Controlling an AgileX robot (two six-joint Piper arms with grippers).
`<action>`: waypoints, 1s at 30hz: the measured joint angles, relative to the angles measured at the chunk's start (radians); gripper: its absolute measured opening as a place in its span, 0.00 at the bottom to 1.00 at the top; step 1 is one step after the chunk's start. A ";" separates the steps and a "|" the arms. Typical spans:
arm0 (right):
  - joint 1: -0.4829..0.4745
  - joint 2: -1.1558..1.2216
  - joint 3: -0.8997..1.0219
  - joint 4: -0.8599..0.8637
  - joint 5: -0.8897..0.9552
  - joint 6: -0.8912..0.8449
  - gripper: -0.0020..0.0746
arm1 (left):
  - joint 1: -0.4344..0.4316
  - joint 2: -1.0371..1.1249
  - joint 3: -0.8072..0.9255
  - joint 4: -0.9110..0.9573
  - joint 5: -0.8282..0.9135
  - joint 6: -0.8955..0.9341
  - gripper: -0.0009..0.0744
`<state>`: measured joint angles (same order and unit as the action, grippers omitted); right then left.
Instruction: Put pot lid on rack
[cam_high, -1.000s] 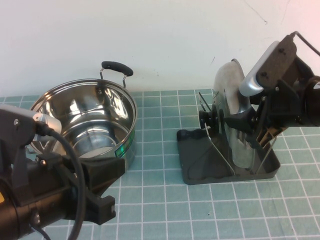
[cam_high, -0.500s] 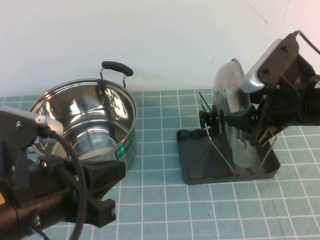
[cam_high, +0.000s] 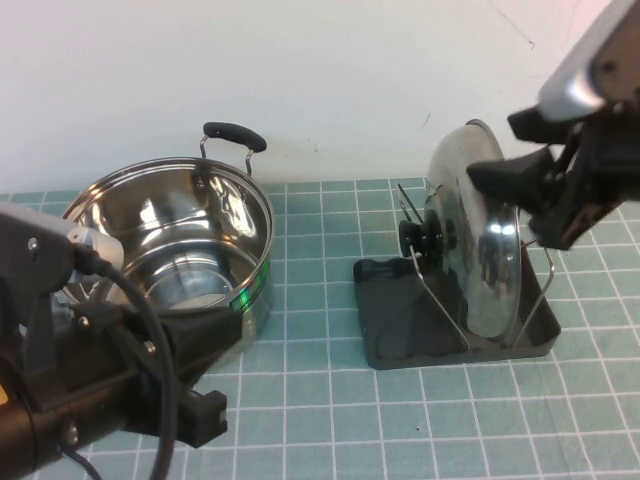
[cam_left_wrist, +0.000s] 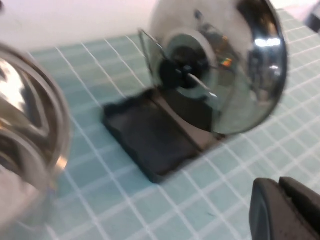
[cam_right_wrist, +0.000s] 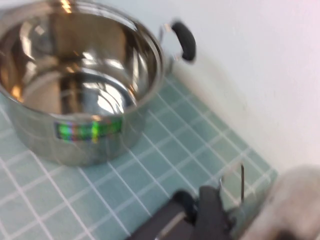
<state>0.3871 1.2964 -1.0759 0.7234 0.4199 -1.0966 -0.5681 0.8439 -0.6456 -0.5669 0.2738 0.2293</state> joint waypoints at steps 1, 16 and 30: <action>0.000 -0.022 -0.012 0.000 0.027 0.000 0.61 | 0.000 0.000 0.000 0.022 -0.009 0.000 0.01; 0.000 -0.395 -0.101 -0.591 0.504 0.304 0.03 | 0.000 0.000 0.000 0.606 0.143 -0.218 0.01; 0.000 -0.806 0.223 -0.873 0.459 0.654 0.03 | 0.000 -0.319 0.001 1.011 0.350 -0.769 0.01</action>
<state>0.3871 0.4905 -0.8533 -0.1495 0.8792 -0.4422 -0.5681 0.5251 -0.6450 0.4446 0.6236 -0.5400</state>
